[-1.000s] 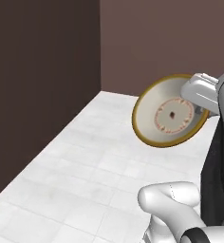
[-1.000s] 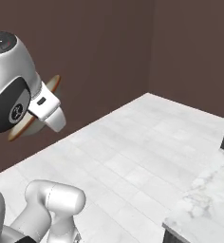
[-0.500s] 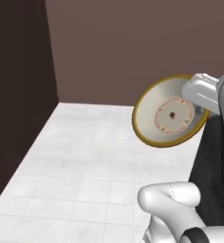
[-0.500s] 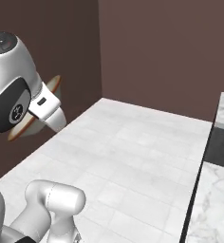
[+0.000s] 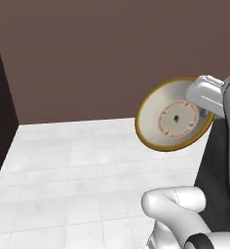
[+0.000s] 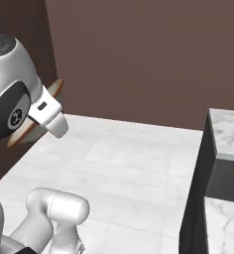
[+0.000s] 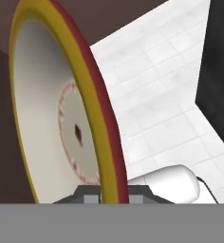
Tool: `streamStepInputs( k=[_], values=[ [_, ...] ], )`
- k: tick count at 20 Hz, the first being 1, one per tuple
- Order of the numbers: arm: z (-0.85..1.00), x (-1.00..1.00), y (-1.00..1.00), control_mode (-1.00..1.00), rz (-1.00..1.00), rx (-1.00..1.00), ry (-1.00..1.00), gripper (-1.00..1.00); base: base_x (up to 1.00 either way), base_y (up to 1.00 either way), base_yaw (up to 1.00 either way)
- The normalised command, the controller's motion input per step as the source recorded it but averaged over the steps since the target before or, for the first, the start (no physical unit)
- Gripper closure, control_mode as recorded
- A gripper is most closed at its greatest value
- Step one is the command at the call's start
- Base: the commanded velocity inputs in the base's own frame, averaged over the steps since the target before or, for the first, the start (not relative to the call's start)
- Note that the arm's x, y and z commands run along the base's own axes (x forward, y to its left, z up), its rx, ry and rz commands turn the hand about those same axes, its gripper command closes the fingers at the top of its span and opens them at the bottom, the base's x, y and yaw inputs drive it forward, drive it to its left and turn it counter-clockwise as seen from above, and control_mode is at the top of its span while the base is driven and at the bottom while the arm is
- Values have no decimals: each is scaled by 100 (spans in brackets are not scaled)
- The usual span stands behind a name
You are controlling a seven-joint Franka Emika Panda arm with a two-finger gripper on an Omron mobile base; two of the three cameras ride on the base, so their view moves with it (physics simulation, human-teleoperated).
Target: Take the smaller bowl and place it next to the appetizer plate on the dining counter , and place the larger bowl next to the plate with cooked food.
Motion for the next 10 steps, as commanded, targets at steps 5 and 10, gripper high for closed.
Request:
streamStepInputs(
  k=[5, 10],
  values=[
    [0, 0, 0, 100, 0, 0, 0, 100, 100, 2, -40],
    [0, 0, 0, 100, 0, 0, 0, 100, 100, 22, -37]
  ],
)
